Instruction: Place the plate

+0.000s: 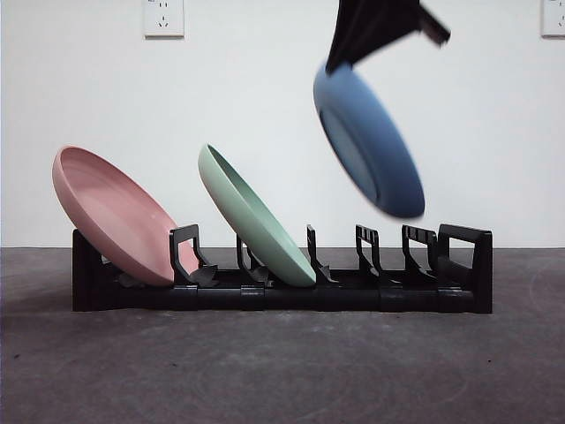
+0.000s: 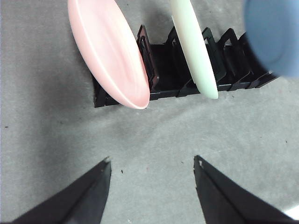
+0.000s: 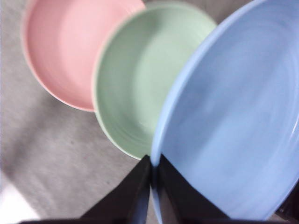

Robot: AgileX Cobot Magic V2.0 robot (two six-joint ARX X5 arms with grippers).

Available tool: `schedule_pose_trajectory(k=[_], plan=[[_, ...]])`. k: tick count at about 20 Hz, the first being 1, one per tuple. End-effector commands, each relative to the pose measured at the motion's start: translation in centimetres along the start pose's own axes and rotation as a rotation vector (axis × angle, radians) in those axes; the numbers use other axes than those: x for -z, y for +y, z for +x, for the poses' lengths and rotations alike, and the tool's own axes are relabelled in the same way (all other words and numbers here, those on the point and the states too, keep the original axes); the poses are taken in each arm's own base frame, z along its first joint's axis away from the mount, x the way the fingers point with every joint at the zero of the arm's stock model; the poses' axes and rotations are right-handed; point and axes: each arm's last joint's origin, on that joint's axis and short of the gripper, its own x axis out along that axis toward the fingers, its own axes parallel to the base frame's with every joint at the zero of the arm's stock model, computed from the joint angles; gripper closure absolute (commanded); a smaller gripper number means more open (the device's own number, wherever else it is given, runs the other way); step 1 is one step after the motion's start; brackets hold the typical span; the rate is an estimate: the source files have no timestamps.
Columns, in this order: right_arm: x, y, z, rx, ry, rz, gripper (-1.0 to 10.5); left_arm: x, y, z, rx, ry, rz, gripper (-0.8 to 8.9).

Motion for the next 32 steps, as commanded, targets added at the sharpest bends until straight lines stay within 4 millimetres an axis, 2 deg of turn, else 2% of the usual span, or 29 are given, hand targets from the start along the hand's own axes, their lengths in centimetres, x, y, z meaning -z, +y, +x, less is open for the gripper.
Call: schedule_pose_trajectory(k=[1, 4, 10, 14, 18, 23, 27, 30, 32], plan=[[-0.9, 1.4, -2.4, -0.041, -0.063, -0.048, 9.3, -0.5, -0.2, -0.4, 0.007, -0.021, 0.017, 5.31], [-0.5, 3.0, -4.7, -0.104, -0.085, -0.121, 9.3, -0.5, -0.2, -0.4, 0.007, -0.021, 0.017, 5.31], [2.0, 6.8, -7.9, -0.118, -0.096, -0.293, 9.3, -0.5, -0.2, -0.4, 0.007, -0.021, 0.017, 5.32], [5.3, 8.8, -9.2, -0.058, -0.153, -0.378, 9.3, -0.5, -0.2, -0.4, 0.007, -0.021, 0.017, 5.31], [10.3, 9.6, -9.2, -0.025, -0.205, -0.465, 9.3, -0.5, -0.2, -0.4, 0.007, -0.021, 0.017, 5.31], [17.3, 9.4, -7.2, 0.049, -0.147, -0.547, 9.3, -0.5, -0.2, -0.4, 0.007, -0.021, 0.017, 5.32], [22.0, 9.8, -3.4, 0.096, -0.039, -0.625, 9.3, -0.5, -0.2, -0.3, 0.007, -0.021, 0.017, 5.31], [24.5, 11.0, -0.6, 0.102, 0.007, -0.736, 9.3, -0.5, -0.2, -0.4, 0.007, -0.021, 0.017, 5.31], [25.1, 11.9, 0.8, 0.133, 0.035, -0.820, 9.3, -0.5, -0.2, -0.4, 0.007, -0.022, 0.018, 5.32]])
